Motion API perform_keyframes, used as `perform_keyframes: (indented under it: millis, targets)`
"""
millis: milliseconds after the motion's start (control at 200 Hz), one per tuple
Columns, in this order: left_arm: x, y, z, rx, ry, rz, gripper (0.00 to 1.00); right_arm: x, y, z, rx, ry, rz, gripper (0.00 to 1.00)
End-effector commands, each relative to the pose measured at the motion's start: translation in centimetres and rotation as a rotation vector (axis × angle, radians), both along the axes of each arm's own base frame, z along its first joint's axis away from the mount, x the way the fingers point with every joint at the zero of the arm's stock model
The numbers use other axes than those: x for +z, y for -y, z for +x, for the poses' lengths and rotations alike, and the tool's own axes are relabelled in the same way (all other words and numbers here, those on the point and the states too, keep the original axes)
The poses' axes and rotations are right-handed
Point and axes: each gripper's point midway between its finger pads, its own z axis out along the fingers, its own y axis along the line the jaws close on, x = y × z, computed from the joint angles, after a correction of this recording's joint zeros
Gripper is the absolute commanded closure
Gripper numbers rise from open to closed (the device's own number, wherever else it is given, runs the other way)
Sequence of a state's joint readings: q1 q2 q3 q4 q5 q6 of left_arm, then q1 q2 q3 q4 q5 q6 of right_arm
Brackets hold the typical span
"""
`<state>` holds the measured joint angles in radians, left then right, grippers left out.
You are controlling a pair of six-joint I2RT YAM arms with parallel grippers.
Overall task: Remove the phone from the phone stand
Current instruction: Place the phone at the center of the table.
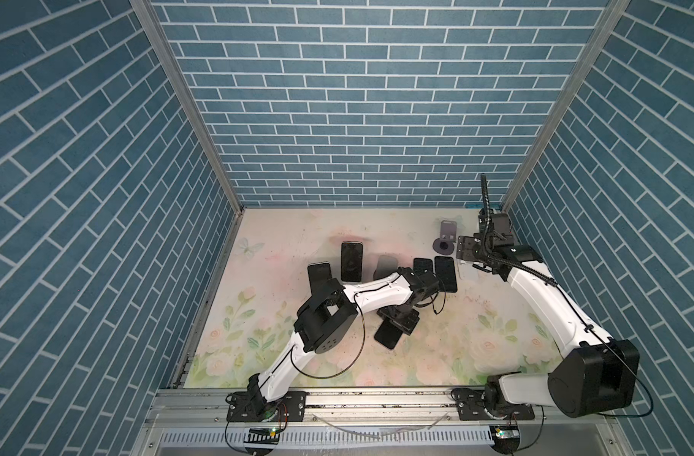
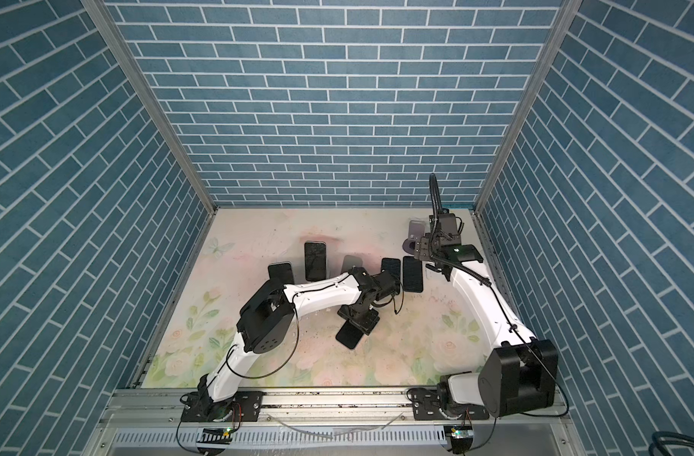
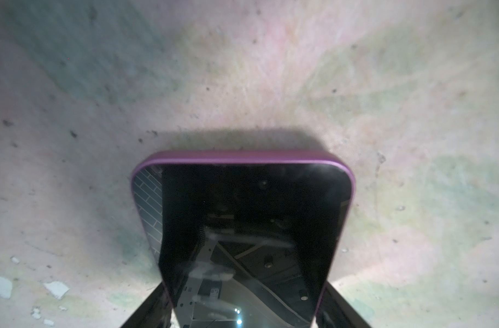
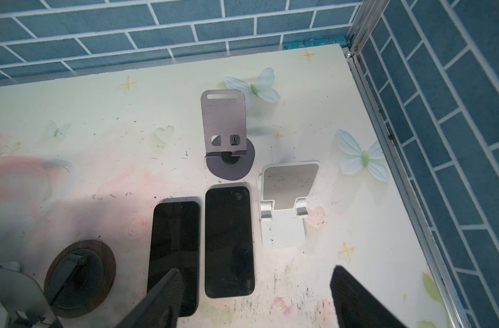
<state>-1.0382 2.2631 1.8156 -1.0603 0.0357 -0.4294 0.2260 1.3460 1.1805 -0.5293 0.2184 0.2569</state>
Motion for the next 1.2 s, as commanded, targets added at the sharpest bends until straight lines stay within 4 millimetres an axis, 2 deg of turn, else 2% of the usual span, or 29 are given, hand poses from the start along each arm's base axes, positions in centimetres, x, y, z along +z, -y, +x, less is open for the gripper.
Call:
perform_keyframes:
  millis: [0,190,410,760,1195]
  targets:
    - [-0.5,-0.5,0.3,-0.004,-0.006,0.028,0.40,-0.5,0.4,-0.3,-0.002,0.001,-0.020,0.17]
    - [-0.3,-0.5,0.4,-0.004,0.003,0.030,0.37,-0.5,0.4,-0.3,-0.003,0.000,-0.021,0.17]
    - [0.9,-0.3,0.9,-0.003,0.033,0.008,0.30,-0.6,0.3,-0.3,-0.001,0.000,-0.019,0.17]
    - [3.5,0.3,1.7,-0.012,0.108,-0.059,0.09,-0.9,0.2,-0.2,0.003,-0.011,-0.017,0.17]
    - [5.9,0.7,2.7,-0.017,0.211,-0.157,0.05,-1.0,0.1,-0.1,0.002,-0.020,-0.010,0.17]
